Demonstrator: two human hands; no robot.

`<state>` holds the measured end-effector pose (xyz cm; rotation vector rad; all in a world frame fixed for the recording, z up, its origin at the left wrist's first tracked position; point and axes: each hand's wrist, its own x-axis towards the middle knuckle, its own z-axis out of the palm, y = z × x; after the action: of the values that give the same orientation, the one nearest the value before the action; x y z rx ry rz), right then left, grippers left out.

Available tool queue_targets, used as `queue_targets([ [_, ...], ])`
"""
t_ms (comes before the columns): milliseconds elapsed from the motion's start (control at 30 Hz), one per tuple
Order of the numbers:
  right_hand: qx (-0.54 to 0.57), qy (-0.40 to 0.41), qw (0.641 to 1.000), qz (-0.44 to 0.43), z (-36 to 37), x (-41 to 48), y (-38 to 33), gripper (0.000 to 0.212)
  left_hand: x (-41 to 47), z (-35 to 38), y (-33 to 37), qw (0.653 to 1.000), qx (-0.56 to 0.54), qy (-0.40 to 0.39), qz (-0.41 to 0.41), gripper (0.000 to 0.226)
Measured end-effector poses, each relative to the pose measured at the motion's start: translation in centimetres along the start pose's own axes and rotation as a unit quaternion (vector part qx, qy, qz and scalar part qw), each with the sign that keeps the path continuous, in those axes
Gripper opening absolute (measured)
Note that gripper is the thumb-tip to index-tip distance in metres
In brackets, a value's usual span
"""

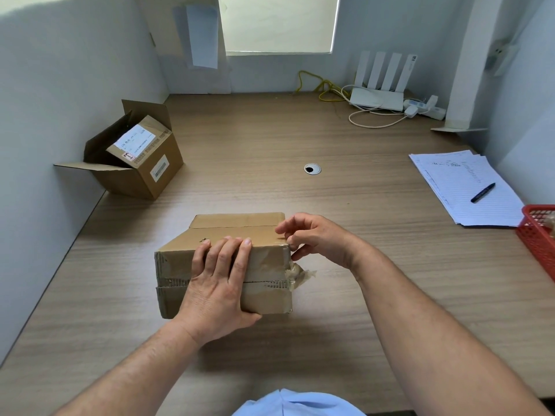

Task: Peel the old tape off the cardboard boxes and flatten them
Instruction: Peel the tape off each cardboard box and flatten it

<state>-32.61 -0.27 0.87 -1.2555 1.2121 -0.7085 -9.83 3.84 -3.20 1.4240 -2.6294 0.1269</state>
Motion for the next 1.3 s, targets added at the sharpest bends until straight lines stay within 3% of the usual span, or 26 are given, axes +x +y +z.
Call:
queue_targets([
  [200, -0.025, -0.004, 1.0, -0.003, -0.2, -0.1, -0.2, 0.015, 0.2, 0.0, 0.1, 1.0, -0.002, -0.004, 0.003, 0.133],
  [467, -0.113, 0.0, 0.994, 0.012, 0.4, 0.5, -0.2, 0.018, 0.1, -0.2, 0.0, 1.0, -0.002, -0.006, 0.014, 0.132],
  [767, -0.042, 0.183, 0.975, -0.115, 1.7, 0.8, -1.0, 0.021, 2.2, -1.7, -2.3, 0.996, 0.014, -0.034, -0.078, 0.14],
  [900, -0.09, 0.21, 0.965, -0.133, 1.8, 0.8, -0.5, 0.021, 3.1, -1.1, -3.4, 0.991, -0.006, -0.063, -0.122, 0.141],
  [1100, -0.034, 0.311, 0.94, -0.138, 1.4, 0.5, 0.3, 0.016, 3.4, -0.1, -3.6, 0.985, -0.036, -0.079, -0.152, 0.137],
  [1233, -0.132, 0.3, 0.934, -0.142, 1.7, 1.4, -0.2, 0.019, 3.5, -0.1, -3.1, 0.988, -0.025, -0.074, -0.135, 0.136],
  [1300, -0.13, 0.277, 0.943, -0.131, 2.1, 2.0, -0.7, 0.019, 3.4, 0.0, -2.7, 0.99, -0.017, -0.072, -0.124, 0.135],
])
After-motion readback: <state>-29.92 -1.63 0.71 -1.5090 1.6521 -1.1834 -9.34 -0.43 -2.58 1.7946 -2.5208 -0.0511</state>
